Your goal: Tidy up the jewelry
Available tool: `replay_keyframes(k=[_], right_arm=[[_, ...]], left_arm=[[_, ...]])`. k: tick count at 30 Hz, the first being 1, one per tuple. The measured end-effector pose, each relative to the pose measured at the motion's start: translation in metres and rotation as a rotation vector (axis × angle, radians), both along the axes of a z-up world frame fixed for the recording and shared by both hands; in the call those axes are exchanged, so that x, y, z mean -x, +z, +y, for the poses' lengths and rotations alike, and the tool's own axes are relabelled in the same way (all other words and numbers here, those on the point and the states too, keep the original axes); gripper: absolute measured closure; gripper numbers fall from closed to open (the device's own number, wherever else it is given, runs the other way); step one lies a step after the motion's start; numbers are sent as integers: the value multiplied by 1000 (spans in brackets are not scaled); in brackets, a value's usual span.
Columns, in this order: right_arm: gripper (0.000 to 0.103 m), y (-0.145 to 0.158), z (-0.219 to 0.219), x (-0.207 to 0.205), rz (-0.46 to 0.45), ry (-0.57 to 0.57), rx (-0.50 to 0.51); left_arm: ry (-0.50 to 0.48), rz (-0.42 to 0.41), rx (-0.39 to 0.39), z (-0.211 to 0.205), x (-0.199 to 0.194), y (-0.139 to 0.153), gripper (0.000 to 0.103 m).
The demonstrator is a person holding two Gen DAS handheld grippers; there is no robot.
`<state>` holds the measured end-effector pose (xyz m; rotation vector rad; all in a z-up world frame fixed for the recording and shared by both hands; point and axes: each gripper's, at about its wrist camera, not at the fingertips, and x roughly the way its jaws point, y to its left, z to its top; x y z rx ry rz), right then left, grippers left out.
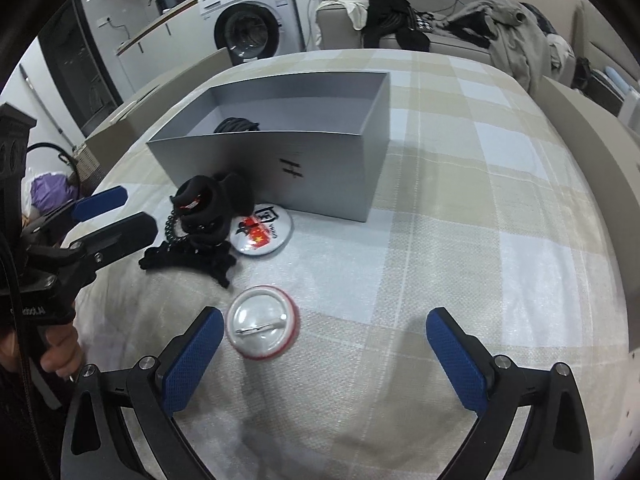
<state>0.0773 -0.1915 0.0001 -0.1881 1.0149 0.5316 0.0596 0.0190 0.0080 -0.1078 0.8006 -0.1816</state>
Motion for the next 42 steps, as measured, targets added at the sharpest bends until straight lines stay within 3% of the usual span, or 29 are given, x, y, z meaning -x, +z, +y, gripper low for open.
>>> replay_keyframes(k=[14,20,31,37,40,42], right_arm=[[2,-9,21,6,-72,56,139],[2,-9,20,1,-82,32,145],[25,-6,15,6,-91,54,108],[45,-3,12,10,-111,64,94],[62,-2,11,14,-126,64,83],[62,-3,10,14,-132,58,77]], left_arm=[[3,13,-2,2,-4,-5,2],[6,16,-4,3,-5,-6,2],[-2,16,-6,2,-6,-6,2],[-1,18,-7,1,-6,-6,2],[-2,22,-5,0,-7,-6,2],[-4,25,-3,0,-8,-7,2]])
